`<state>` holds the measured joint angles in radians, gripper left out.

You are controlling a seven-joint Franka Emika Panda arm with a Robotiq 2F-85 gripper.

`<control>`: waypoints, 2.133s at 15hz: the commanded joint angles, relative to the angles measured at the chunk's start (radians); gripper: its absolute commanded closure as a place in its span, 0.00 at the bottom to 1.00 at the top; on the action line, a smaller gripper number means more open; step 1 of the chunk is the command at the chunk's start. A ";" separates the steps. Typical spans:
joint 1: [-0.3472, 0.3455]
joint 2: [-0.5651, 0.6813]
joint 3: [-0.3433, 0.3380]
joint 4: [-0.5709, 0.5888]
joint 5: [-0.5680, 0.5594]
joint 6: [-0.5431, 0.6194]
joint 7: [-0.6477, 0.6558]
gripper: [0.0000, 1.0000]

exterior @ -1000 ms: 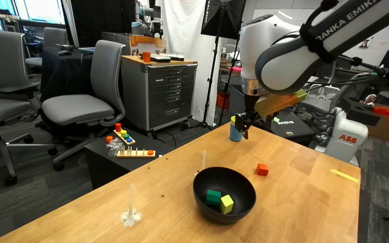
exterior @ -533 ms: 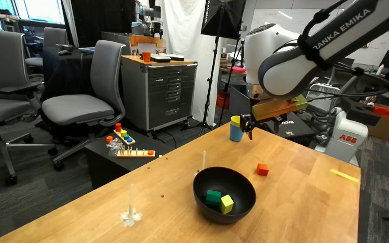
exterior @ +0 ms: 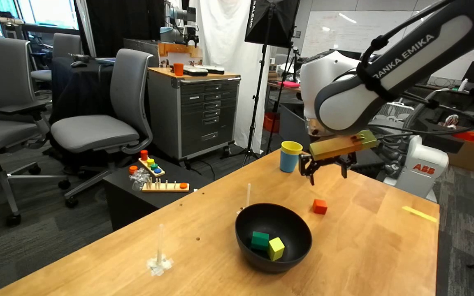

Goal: Put the yellow, green and orange blocks inside the black bowl

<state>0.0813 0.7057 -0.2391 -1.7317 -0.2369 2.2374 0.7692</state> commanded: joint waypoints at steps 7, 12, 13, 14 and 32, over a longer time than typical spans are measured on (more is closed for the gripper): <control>-0.014 0.004 0.030 -0.066 0.092 0.144 -0.008 0.00; -0.010 0.015 0.025 -0.095 0.110 0.188 -0.010 0.00; -0.009 0.015 0.023 -0.101 0.113 0.194 -0.009 0.00; -0.009 0.017 0.021 -0.106 0.115 0.199 -0.009 0.00; -0.024 0.089 0.006 -0.093 0.143 0.248 -0.009 0.27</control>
<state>0.0573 0.7826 -0.2299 -1.8397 -0.1245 2.4772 0.7691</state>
